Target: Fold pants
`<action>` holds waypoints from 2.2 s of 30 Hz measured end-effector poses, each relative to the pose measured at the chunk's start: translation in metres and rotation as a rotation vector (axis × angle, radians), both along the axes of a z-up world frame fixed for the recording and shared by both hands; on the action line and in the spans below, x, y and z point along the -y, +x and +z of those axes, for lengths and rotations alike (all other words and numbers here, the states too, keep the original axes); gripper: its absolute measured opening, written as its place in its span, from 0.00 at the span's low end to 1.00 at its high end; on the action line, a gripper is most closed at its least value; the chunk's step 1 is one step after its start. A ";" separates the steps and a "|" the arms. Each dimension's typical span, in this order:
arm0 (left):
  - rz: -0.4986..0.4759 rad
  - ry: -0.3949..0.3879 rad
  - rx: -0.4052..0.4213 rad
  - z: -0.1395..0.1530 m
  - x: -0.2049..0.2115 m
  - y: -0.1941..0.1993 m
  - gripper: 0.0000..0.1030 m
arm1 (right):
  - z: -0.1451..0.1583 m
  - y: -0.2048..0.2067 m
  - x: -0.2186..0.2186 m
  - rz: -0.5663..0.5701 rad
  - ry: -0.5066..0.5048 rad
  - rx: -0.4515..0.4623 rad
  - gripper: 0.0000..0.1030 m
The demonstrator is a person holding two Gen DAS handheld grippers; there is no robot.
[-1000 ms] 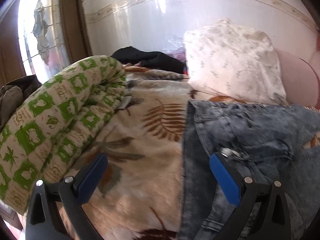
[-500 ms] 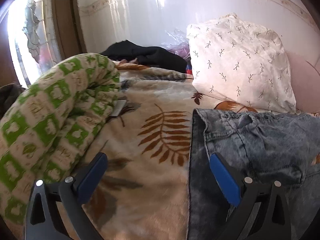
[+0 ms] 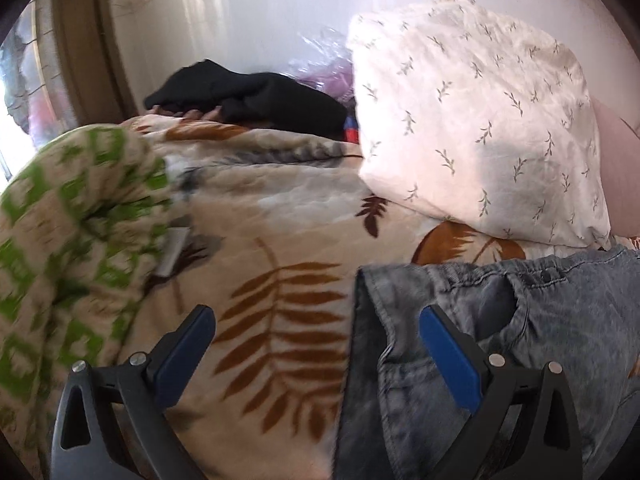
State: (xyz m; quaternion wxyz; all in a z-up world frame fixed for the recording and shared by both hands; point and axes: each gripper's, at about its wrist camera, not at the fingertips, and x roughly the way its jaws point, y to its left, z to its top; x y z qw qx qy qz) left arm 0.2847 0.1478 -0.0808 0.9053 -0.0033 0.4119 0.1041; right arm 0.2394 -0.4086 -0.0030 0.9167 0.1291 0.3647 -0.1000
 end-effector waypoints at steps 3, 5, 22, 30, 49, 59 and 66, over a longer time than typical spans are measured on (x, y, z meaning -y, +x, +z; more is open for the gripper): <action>-0.026 -0.024 -0.016 -0.002 0.004 0.014 1.00 | -0.003 0.036 0.020 -0.007 0.013 -0.034 1.00; -0.047 -0.038 -0.032 -0.005 0.008 0.020 0.97 | -0.005 0.053 0.031 -0.025 0.013 -0.049 1.00; -0.233 -0.114 -0.165 -0.042 0.026 0.054 0.08 | -0.105 0.178 0.051 -0.024 0.184 -0.322 0.77; -0.221 -0.145 -0.131 -0.032 0.025 0.053 0.04 | -0.119 0.183 0.046 -0.075 0.074 -0.346 0.21; -0.287 -0.229 0.128 0.091 0.002 -0.104 0.04 | 0.024 -0.003 0.042 -0.021 0.229 0.127 0.14; -0.311 -0.259 -0.041 0.022 0.010 -0.233 0.05 | -0.057 -0.143 0.082 -0.169 0.454 0.085 0.14; -0.282 -0.233 -0.050 0.004 0.011 -0.255 0.05 | -0.102 -0.181 0.089 -0.222 0.548 -0.006 0.15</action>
